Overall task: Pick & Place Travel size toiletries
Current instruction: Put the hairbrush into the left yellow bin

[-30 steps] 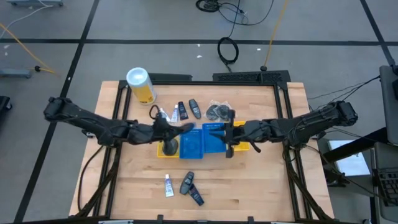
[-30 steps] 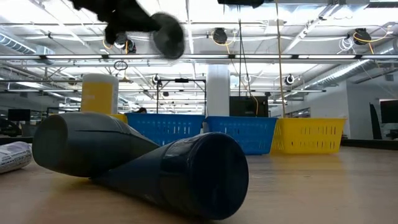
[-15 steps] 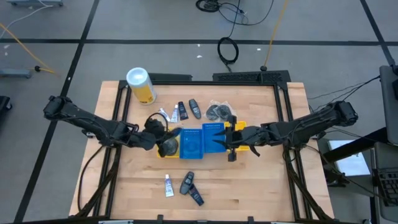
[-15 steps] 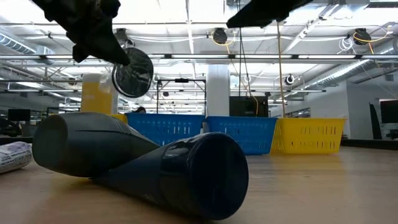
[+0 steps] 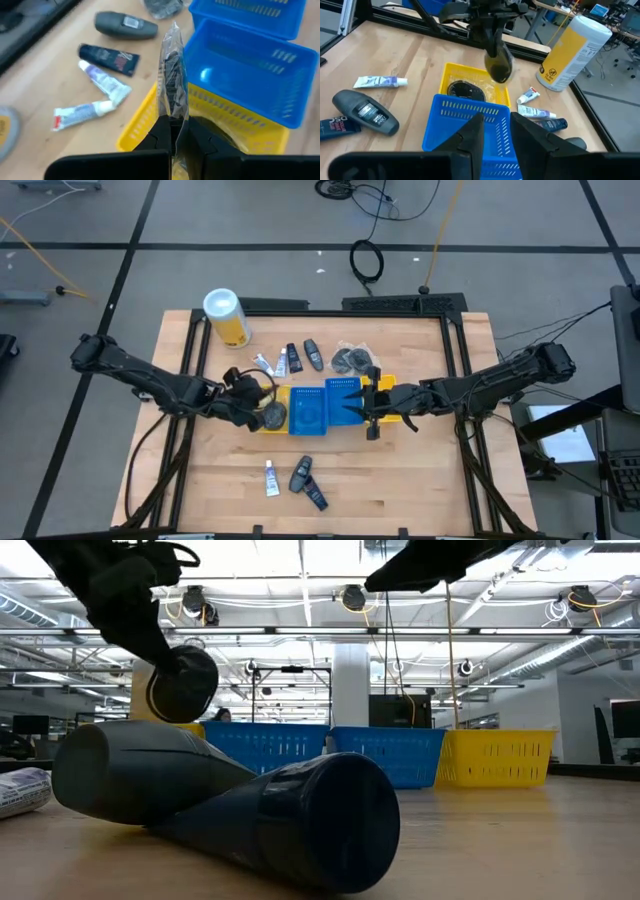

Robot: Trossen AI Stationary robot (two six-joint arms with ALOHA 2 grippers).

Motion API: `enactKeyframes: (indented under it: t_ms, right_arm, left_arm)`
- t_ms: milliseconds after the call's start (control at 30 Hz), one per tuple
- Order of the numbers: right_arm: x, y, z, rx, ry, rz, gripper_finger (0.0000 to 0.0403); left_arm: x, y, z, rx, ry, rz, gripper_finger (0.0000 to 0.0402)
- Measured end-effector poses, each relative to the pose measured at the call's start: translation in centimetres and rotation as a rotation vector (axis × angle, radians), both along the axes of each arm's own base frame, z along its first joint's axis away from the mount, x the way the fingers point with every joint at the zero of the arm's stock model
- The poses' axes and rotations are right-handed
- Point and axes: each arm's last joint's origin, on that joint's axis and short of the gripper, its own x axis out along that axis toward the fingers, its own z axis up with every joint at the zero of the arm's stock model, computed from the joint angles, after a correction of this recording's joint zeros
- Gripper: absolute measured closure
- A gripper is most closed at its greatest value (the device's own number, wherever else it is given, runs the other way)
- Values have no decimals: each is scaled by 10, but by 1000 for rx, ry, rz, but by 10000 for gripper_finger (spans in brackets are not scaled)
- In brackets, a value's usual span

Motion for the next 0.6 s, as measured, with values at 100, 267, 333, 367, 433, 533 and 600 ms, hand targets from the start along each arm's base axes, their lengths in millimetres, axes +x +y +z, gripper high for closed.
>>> enactKeyframes:
  t_ms: [100, 267, 333, 367, 433, 533, 600]
  right_arm:
    - [0, 0, 0, 0, 0, 0, 312]
    - [0, 0, 0, 0, 0, 0, 312]
    - [0, 0, 0, 0, 1, 0, 312]
    - [0, 0, 0, 0, 1, 0, 312]
    - [0, 0, 0, 0, 1, 0, 312]
    - [0, 0, 0, 0, 1, 0, 312]
    - [0, 0, 0, 0, 1, 0, 312]
  left_arm:
    - [2, 0, -1, 33, 15, -28, 387]
    - [6, -2, -6, 31, 39, -49, 364]
    - [8, -2, -6, 27, 29, -42, 362]
    - [8, -2, -7, 26, 31, -43, 360]
    - [9, -3, -9, 10, 48, -57, 359]
    - [13, -5, -11, -7, 40, -65, 358]
    - [14, -5, -12, -12, 45, -69, 357]
